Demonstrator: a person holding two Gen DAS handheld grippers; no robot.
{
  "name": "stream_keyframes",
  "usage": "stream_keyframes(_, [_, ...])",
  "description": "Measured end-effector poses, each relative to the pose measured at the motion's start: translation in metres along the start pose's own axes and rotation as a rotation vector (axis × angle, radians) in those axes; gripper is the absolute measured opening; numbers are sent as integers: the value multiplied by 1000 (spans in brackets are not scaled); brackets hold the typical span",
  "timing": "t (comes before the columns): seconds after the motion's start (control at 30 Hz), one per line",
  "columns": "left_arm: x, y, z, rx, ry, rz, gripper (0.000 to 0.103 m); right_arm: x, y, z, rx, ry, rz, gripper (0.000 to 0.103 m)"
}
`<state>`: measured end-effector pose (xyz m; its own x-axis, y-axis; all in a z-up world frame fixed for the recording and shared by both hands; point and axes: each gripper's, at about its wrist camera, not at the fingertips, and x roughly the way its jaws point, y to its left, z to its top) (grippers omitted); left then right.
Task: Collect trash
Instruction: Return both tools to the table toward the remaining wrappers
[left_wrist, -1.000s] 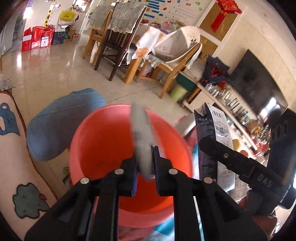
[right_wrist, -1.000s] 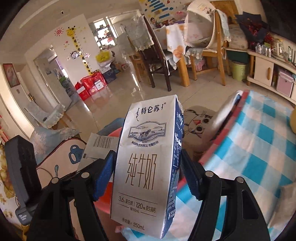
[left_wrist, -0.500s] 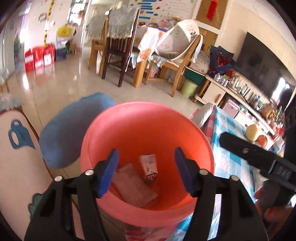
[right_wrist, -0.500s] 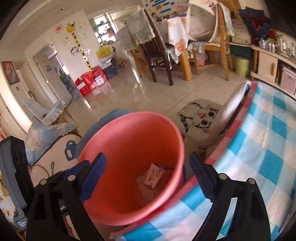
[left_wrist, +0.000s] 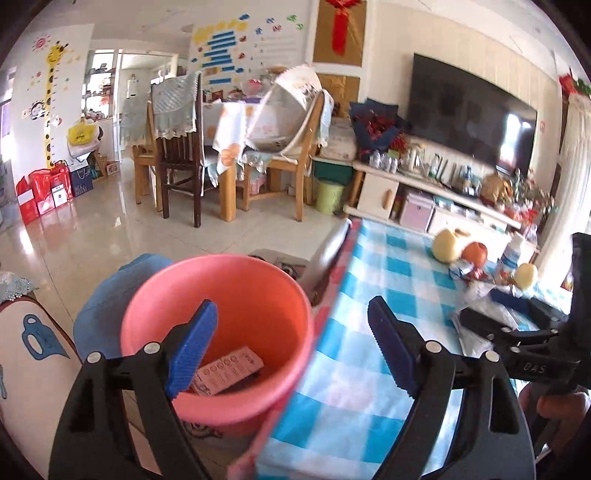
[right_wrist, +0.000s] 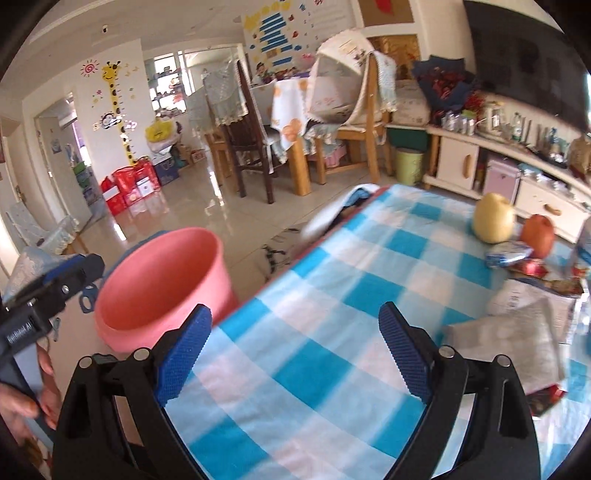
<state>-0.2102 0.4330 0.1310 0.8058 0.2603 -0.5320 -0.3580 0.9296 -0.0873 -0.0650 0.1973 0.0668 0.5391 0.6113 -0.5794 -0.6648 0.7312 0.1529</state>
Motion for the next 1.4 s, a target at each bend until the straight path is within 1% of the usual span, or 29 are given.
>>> stream_keyframes(0.03, [-3, -10, 2, 14, 9, 2, 86, -10, -7, -3, -12, -21, -18, 95])
stream_keyframes(0.1, [-9, -27, 2, 51, 3, 10, 86, -27, -21, -6, -43, -63, -52, 95])
stream_keyframes(0.17, [-13, -46, 2, 86, 1, -14, 86, -44, -34, -8, -64, -102, -84, 98])
stream_keyframes(0.27, [-16, -71, 1, 123, 19, -62, 86, -64, -57, -10, -52, -131, -119, 98])
stream_keyframes(0.4, [-20, -106, -3, 164, 20, -141, 86, -81, -82, -12, -31, -136, -149, 98])
stream_keyframes(0.57, [-15, -147, -11, 202, 44, -190, 86, -99, -108, -21, 0, -142, -185, 98])
stream_keyframes(0.7, [-10, -179, -15, 238, 57, -213, 86, -108, -131, -28, 21, -137, -219, 98])
stream_keyframes(0.8, [-8, -198, -18, 262, 66, -236, 86, -115, -152, -32, 58, -129, -227, 98])
stream_keyframes(0.87, [-6, -213, -18, 272, 72, -249, 86, -120, -164, -34, 76, -127, -236, 98])
stream_keyframes(0.97, [2, -230, -15, 269, 90, -288, 86, -127, -186, -36, 107, -121, -257, 98])
stream_keyframes(1.07, [17, -251, -7, 262, 117, -325, 86, -135, -213, -39, 157, -115, -283, 98])
stream_keyframes(1.17, [42, -275, 4, 244, 157, -364, 86, -145, -241, -40, 200, -110, -307, 98])
stream_keyframes(1.3, [89, -311, 22, 242, 195, -379, 86, -153, -283, -41, 240, -95, -385, 98])
stream_keyframes(1.4, [134, -337, 35, 210, 263, -387, 86, -153, -320, -48, 299, -76, -407, 98])
